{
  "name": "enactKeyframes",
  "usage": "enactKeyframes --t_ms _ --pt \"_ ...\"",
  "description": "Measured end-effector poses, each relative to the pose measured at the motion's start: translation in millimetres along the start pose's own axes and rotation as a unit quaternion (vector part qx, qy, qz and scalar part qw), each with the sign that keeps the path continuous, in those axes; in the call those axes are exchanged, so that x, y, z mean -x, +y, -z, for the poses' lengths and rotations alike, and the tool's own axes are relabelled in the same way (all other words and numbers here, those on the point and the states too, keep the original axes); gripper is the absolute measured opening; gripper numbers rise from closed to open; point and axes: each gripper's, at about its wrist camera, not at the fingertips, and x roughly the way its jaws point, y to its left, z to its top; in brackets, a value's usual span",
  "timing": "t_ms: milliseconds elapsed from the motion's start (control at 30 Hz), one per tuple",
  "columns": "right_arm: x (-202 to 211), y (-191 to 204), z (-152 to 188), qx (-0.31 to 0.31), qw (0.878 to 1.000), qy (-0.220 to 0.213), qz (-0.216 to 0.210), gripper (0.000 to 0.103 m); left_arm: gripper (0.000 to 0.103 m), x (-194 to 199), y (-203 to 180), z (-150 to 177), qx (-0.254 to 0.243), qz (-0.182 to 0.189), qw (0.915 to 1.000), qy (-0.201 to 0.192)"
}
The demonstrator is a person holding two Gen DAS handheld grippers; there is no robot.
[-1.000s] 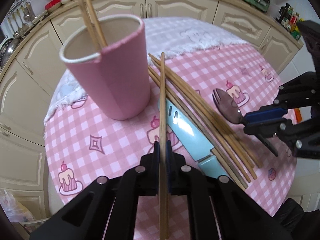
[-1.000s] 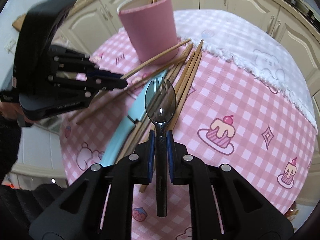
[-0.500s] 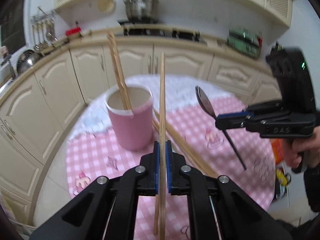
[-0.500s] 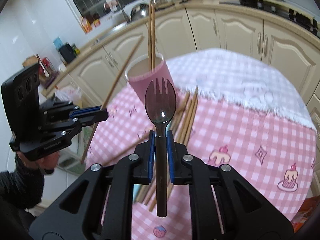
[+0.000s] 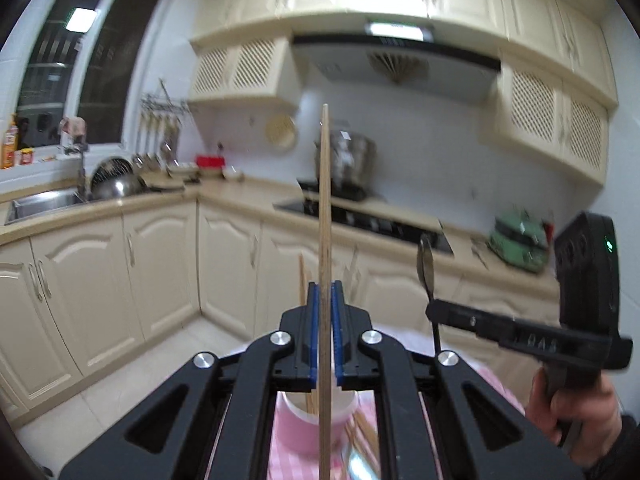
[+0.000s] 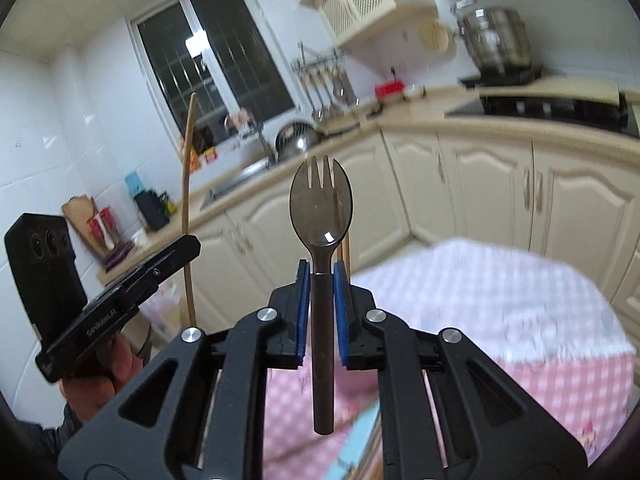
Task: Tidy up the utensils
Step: 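Lift the spoon and chopstick and drop both into the pink cup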
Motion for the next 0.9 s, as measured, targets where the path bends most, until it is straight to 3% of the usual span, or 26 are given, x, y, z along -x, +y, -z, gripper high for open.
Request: enactKeyframes --t_ms 167,333,833,900 --pt "-22 8 -16 0.012 0.999 -0.041 0.013 0.012 0.006 -23 -2 -14 0.011 -0.017 0.9986 -0.049" --pt "-45 3 -16 0.013 0.999 -0.048 0.019 0.012 0.006 -51 -2 -13 0.024 -0.022 0.9974 -0.064" --pt "-90 -25 14 -0.013 1.000 0.000 0.023 0.013 0.006 -102 17 37 0.043 -0.040 0.9981 -0.019" --pt "-90 -29 17 -0.022 0.999 0.012 0.022 0.014 0.010 -101 18 41 0.041 -0.039 0.9984 -0.009"
